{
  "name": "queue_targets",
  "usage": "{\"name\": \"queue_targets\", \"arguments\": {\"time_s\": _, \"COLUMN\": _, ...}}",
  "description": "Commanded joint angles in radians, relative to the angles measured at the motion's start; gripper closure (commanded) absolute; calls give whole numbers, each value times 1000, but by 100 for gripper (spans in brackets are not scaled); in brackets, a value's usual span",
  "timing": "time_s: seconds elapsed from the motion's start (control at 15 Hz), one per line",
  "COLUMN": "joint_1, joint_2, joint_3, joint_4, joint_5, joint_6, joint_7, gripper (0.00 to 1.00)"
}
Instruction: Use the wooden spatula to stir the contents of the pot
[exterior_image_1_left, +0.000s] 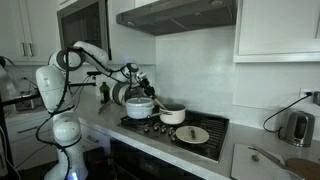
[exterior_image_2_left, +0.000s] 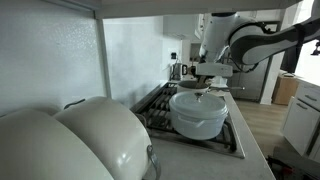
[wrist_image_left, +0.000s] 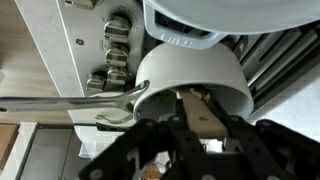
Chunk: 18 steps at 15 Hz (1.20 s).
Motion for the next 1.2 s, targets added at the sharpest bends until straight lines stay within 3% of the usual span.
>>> {"name": "queue_targets", "arguments": {"time_s": 0.0, "joint_1": 4, "joint_2": 6, "joint_3": -26, "joint_4": 29, "joint_5": 21, "joint_6": -22, "joint_7": -8, "gripper": 93}}
{"name": "queue_targets", "arguments": {"time_s": 0.6, "joint_1": -11, "joint_2": 14, "joint_3": -70, "joint_4": 93, "joint_5": 109, "joint_6": -23, "joint_7": -82, "gripper": 93}}
{"name": "queue_targets", "arguments": {"time_s": 1.13, "joint_1": -36, "joint_2": 19, "joint_3": -130, "joint_4": 180, "joint_5": 244, "joint_6": -52, "joint_7": -229, "gripper": 93}}
